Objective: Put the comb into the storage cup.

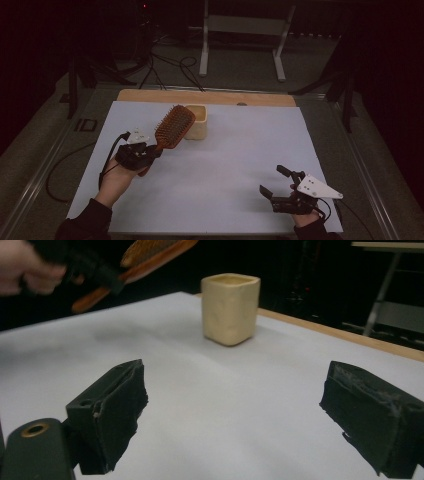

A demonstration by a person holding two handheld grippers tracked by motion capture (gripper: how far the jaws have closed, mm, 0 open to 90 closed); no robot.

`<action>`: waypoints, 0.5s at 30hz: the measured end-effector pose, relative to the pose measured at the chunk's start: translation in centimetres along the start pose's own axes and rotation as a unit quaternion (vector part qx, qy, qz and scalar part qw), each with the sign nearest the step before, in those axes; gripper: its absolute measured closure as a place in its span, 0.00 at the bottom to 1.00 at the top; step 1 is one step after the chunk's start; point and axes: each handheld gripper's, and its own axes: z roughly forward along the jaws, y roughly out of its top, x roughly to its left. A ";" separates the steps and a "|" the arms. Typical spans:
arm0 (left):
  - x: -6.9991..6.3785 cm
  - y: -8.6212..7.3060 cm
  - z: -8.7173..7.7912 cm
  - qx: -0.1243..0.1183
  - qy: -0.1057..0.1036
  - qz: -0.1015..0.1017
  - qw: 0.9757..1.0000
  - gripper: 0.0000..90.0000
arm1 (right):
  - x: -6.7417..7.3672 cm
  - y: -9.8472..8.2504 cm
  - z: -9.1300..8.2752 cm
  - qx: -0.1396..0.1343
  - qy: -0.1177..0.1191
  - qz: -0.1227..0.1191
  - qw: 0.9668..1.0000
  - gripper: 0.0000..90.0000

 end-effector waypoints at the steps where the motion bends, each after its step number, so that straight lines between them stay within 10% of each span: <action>1: -0.3 0.0 0.1 -0.001 0.000 0.003 1.000 0.81 | 0.0 0.3 -0.1 0.000 -0.005 0.006 1.000 0.11; 15: -4.0 -0.5 0.9 -0.033 -0.014 0.027 0.999 0.81 | 0.2 7.5 2.4 -0.003 -0.013 0.006 1.000 0.11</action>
